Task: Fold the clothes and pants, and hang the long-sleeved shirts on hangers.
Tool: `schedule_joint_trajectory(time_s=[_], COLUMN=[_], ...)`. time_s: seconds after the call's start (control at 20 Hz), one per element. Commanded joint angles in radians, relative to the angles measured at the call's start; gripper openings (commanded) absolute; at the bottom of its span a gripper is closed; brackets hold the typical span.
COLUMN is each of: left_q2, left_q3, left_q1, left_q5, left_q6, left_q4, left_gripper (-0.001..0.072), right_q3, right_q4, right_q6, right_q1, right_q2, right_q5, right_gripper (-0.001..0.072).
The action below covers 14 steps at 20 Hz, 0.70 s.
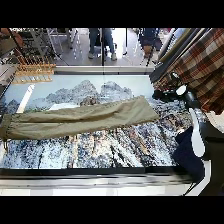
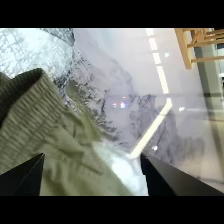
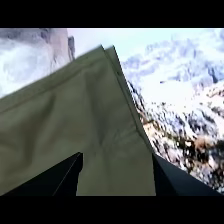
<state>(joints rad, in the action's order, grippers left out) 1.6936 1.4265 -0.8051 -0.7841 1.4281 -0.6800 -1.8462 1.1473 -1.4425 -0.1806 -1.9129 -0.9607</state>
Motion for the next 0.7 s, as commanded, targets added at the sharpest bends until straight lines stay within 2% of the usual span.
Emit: schedule_joint_trajectory(time_s=[0.0,0.1,0.2,0.3,0.35,0.4,0.5,0.65], left_q2=[-0.048,-0.076,-0.091,-0.098,-0.098,-0.098,-0.089,-0.056], left_q3=[0.002,-0.011,-0.070,-0.146,-0.177,-0.198,-0.225,-0.235], left_q1=[-0.054,-0.072,-0.076,-0.075,-0.069,-0.063,-0.038,-0.003], left_q5=[-0.234,-0.404,-0.460,-0.432,-0.401,-0.363,-0.267,-0.195], left_q6=[-0.024,0.059,0.063,0.068,0.064,0.064,0.065,0.079], left_q4=[-0.226,-0.428,-0.485,-0.399,-0.337,-0.296,-0.280,-0.280], left_gripper=[0.0557,0.0558,0.0568,0.0575,0.0642,0.0652,0.0652,0.0652], right_q3=[0.040,0.171,0.342,0.475,0.508,0.533,0.545,0.545], right_q4=[-0.058,-0.148,-0.259,-0.349,-0.396,-0.444,-0.495,-0.497], right_q6=[-0.003,0.024,0.040,0.048,0.048,0.048,0.047,0.035], right_q1=[-0.061,-0.085,-0.100,-0.105,-0.105,-0.104,-0.104,-0.104], right_q2=[0.022,0.079,0.138,0.170,0.170,0.168,0.163,0.146], right_q5=[-0.271,-0.348,-0.351,-0.265,-0.222,-0.171,-0.091,-0.062], right_gripper=[0.0504,0.0505,0.0506,0.0507,0.0507,0.0507,0.0508,0.0507])
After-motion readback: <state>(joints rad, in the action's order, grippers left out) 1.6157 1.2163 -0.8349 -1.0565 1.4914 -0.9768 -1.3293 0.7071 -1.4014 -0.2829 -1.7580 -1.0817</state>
